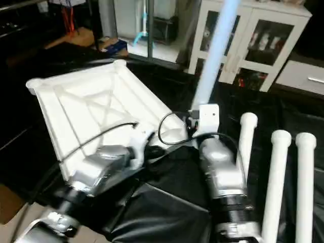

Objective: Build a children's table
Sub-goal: Rotate leg to tighten

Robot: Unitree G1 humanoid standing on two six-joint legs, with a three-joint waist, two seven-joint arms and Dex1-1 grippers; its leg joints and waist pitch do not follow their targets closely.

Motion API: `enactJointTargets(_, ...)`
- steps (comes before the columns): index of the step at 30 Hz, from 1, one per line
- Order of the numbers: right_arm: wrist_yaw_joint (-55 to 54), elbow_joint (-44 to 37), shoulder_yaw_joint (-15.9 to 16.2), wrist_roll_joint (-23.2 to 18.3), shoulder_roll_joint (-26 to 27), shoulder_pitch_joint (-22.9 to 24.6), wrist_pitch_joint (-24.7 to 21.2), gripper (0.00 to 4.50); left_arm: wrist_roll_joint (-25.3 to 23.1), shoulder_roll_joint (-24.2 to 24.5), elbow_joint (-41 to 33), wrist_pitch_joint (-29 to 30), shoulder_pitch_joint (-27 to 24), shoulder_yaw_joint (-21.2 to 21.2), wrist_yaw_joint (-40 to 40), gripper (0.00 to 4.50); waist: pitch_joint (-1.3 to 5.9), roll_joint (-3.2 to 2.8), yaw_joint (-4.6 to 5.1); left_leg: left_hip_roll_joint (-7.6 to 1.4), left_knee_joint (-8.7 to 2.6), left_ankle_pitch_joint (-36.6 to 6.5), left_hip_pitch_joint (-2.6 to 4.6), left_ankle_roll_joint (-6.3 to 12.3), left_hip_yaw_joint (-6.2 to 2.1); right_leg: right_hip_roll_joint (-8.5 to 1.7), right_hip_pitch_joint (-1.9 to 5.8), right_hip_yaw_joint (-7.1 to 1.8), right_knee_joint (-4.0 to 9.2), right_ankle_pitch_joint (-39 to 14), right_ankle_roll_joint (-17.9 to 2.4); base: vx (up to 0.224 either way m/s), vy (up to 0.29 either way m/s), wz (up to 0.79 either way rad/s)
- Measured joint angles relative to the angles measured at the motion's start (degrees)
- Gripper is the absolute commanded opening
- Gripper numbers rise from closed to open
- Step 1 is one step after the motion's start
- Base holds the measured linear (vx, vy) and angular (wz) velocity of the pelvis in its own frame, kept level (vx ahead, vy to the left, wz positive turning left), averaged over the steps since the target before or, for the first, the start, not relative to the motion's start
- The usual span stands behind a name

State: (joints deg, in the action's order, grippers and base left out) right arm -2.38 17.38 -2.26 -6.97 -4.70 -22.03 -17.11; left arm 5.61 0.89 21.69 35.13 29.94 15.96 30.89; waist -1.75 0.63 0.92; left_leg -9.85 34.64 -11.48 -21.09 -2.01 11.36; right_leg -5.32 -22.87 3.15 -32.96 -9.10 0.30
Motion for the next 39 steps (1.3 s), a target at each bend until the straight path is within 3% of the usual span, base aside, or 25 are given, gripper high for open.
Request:
enactJointTargets(8, 0.21, 2.5, -1.53, 0.64, 3.0, -0.82, 5.44, 1.86, 0.16, -0.36, 0.59, -0.07, 0.53, -0.48, -0.48, 0.0, 0.03, -0.2, 0.25, 0.01, -0.11, 0.0, -0.12, 0.0, -0.01, 0.0, -0.08, -0.01, 0.03, 0.01, 0.04, 0.0, 0.0, 0.0)
enactJointTargets(9, 1.28, 2.49, -1.54, 0.62, 2.85, -0.74, 5.68, 2.42, 0.09, -0.34, 0.58, -0.09, 0.55, -0.48, -0.48, 0.0, 0.03, -0.2, 0.25, 0.0, -0.15, 0.0, -0.12, 0.0, -0.01, 0.0, -0.1, 0.0, 0.03, 0.01, 0.04, 0.0, 0.0, 0.0)
enactJointTargets(11, 3.6, 1.91, -0.47, 0.11, 2.45, 0.29, 5.79, 2.56, -0.46, -0.01, 0.87, -1.22, 0.89, -0.61, -1.67, 0.0, 0.01, -0.22, 0.35, -0.01, -0.18, 0.0, -0.15, 0.0, -0.01, 0.02, -0.15, 0.01, 0.0, 0.02, 0.05, 0.0, 0.0, 0.0)
enactJointTargets(14, 5.76, 1.42, 3.03, -0.07, 2.34, 4.17, 4.38, 2.85, -0.96, 1.62, 2.76, -3.51, 2.5, -3.54, -4.64, 0.0, -0.18, -0.38, 1.62, -0.03, -0.16, 0.01, -0.89, -0.02, -0.33, 0.04, -0.76, 0.25, -0.04, 0.16, 0.07, 0.0, 0.0, 0.0)
enactJointTargets(16, 6.14, 1.42, 2.98, 0.24, 1.55, 5.24, 3.4, 2.98, -1.14, 2.3, 3.49, -4.34, 3.37, -4.69, -5.48, 0.0, -0.19, -0.4, 1.86, -0.04, -0.12, 0.05, -1.08, -0.05, -0.34, 0.02, -1.21, 0.33, -0.1, 0.68, -0.27, 0.0, 0.0, 0.0)
enactJointTargets(19, 6.26, -0.83, 2.95, 1.45, -0.14, 5.8, 2.03, 3.18, -1.36, 2.52, 5.45, -6.08, 4.44, -4.9, -4.79, 0.0, -0.18, -0.47, 1.33, -0.14, -0.16, 0.22, -1.08, 0.25, -0.32, 0.03, -1.2, 0.45, -0.08, 0.49, -0.2, 0.0, 0.0, 0.0)
enactJointTargets(22, 7.1, -3.82, 3.86, 3.0, -1.1, 7.72, 0.77, 3.18, -1.43, 2.45, 8.47, -8.66, 5.96, -4.47, -2.77, 0.0, -0.23, -0.62, 0.19, -0.14, -0.2, 0.19, -1.03, 0.31, -0.25, 0.03, -1.19, 0.44, -0.04, 0.38, -0.22, 0.0, 0.0, 0.0)
enactJointTargets(28, 7.75, -7.44, 4.96, 3.03, -1.69, 11.4, -1.56, 3.18, -1.6, 0.94, 16.83, -15.48, 9.85, -4.24, -0.25, 0.0, -0.74, -1.83, -1.5, -0.13, -0.18, 0.1, -1.0, 0.12, 0.19, -0.09, -1.06, 0.13, -0.09, 0.38, -0.23, 0.0, 0.0, 0.0)
enactJointTargets(30, 7.71, -8.25, 5.03, 3.04, -1.74, 11.39, -1.69, 3.23, -1.54, 0.12, 18.28, -16.79, 10.71, -4.76, 0.08, 0.55, -0.81, -2.13, -1.89, -0.13, -0.2, 0.13, -1.04, 0.18, 0.37, -0.08, -1.04, -0.15, -0.13, 0.38, -0.23, 0.0, 0.0, 0.0)
enactJointTargets(33, 7.75, -8.7, 5.04, 3.12, -1.77, 11.39, -2.66, 3.23, 0.21, -1.5, 18.36, -21.46, 12.94, -6.31, 1.41, 0.61, -0.85, -2.07, -2.63, -0.13, -0.13, 0.23, -1.1, 0.31, 0.38, -0.07, -0.96, -0.23, -0.12, 0.38, -0.23, 0.0, 0.0, 0.0)
enactJointTargets(35, 7.89, -10.03, 5.25, 3.17, -1.68, 11.55, -3.33, 3.23, 0.37, -1.68, 18.23, -24.37, 15.45, -7.01, 0.76, 0.9, -0.84, -2.07, -2.6, -0.05, -0.1, 0.25, -1.07, 0.35, 0.43, -0.07, -0.96, -0.43, -0.12, 0.38, -0.23, 0.0, 0.0, 0.0)
enactJointTargets(39, 9.19, -12.99, 6.03, 3.08, -1.64, 12.78, -4.16, 3.23, 0.29, -0.09, 17.81, -27.7, 17.12, -7.97, -0.61, 1.06, -0.83, -2.06, -1.86, -0.06, -0.12, 0.23, -0.98, 0.38, 0.47, -0.02, -0.94, -0.49, -0.11, 0.35, -0.18, 0.0, 0.0, 0.0)
